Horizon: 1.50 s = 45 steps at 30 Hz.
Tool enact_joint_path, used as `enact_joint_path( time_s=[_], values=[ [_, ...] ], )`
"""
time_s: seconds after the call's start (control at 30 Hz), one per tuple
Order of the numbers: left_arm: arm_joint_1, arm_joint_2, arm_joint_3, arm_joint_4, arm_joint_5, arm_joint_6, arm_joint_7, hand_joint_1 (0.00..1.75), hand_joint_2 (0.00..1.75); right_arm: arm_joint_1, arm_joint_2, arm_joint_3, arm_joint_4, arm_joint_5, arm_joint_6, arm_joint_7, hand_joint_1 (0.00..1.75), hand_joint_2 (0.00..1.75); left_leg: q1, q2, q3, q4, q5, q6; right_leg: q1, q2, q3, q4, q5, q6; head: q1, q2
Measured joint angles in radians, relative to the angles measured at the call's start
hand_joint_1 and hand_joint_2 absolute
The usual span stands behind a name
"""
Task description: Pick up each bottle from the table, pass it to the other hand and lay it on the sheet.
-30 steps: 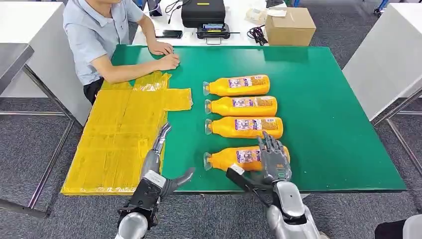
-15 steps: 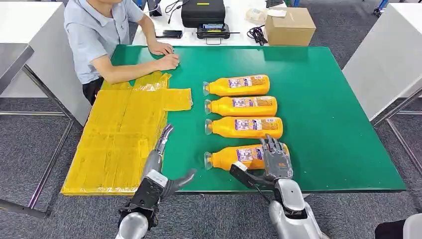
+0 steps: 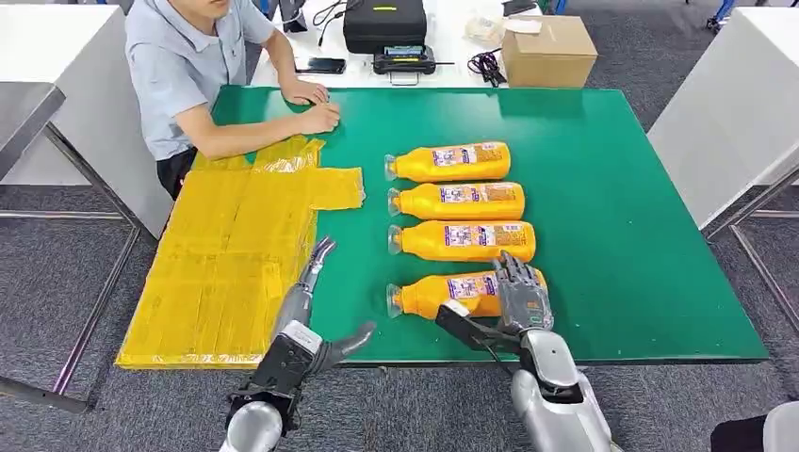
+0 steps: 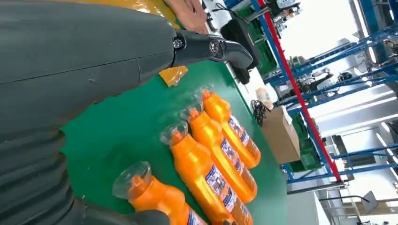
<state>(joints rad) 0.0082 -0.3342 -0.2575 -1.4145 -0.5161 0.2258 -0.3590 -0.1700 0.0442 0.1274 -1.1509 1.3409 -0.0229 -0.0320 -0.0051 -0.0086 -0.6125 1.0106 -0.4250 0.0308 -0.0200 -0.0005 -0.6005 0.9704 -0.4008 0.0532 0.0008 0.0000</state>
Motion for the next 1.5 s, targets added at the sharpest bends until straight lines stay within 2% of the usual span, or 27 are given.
enact_joint_path(
  time_s=[0.6,0.63,0.67,0.7,0.8,1.13,1.5],
  values=[
    [-0.003,0.0,-0.002,0.009,0.0,-0.005,0.0,0.0,1.75,-0.029,-0.025,0.022,0.036,-0.013,0.028,0.007,0.0,1.75,0.0,0.0,0.009,0.0,0.0,0.0,0.0,0.0,0.008,0.0,0.0,0.0,0.0,0.0],
    [-0.003,0.0,-0.002,0.009,0.002,-0.005,0.001,0.0,1.75,-0.031,-0.029,0.027,0.037,-0.017,0.036,0.009,0.1,1.75,0.0,0.0,0.009,0.0,0.0,0.0,0.0,0.0,0.008,0.0,0.0,0.0,0.0,0.0],
    [-0.003,0.0,-0.003,0.01,0.003,-0.005,0.002,0.0,1.75,-0.035,-0.034,0.034,0.039,-0.023,0.045,0.01,0.98,1.75,0.0,0.0,0.01,0.0,0.0,0.0,0.0,0.0,0.009,0.0,0.0,0.0,0.0,0.0],
    [-0.004,0.0,-0.005,0.01,0.003,-0.005,0.002,0.0,1.75,-0.036,-0.04,0.041,0.04,-0.029,0.057,0.011,1.73,1.75,0.0,0.0,0.01,0.0,0.0,0.0,0.0,0.0,0.009,-0.001,0.0,0.0,0.0,0.0],
    [-0.005,0.0,-0.006,0.012,0.006,-0.004,0.002,0.0,1.75,-0.039,-0.063,0.067,0.043,-0.045,0.088,0.012,1.75,1.75,0.0,0.0,0.01,0.0,0.0,0.0,0.0,0.0,0.009,-0.001,0.0,0.0,0.0,0.0],
    [-0.009,0.003,-0.019,0.02,0.018,0.008,-0.006,0.0,1.75,-0.009,-0.14,0.159,0.007,-0.163,0.092,-0.017,1.75,1.75,0.0,0.0,0.011,0.0,-0.001,0.0,0.0,0.0,0.01,-0.001,0.0,0.0,0.0,0.0],
    [-0.011,0.005,-0.024,0.025,0.021,0.013,-0.011,0.0,1.75,0.029,-0.172,0.184,-0.03,-0.191,0.088,-0.015,1.75,1.75,0.0,0.0,0.014,0.0,-0.004,0.001,0.0,0.0,0.008,-0.001,-0.003,0.001,0.0,0.0]
  ],
)
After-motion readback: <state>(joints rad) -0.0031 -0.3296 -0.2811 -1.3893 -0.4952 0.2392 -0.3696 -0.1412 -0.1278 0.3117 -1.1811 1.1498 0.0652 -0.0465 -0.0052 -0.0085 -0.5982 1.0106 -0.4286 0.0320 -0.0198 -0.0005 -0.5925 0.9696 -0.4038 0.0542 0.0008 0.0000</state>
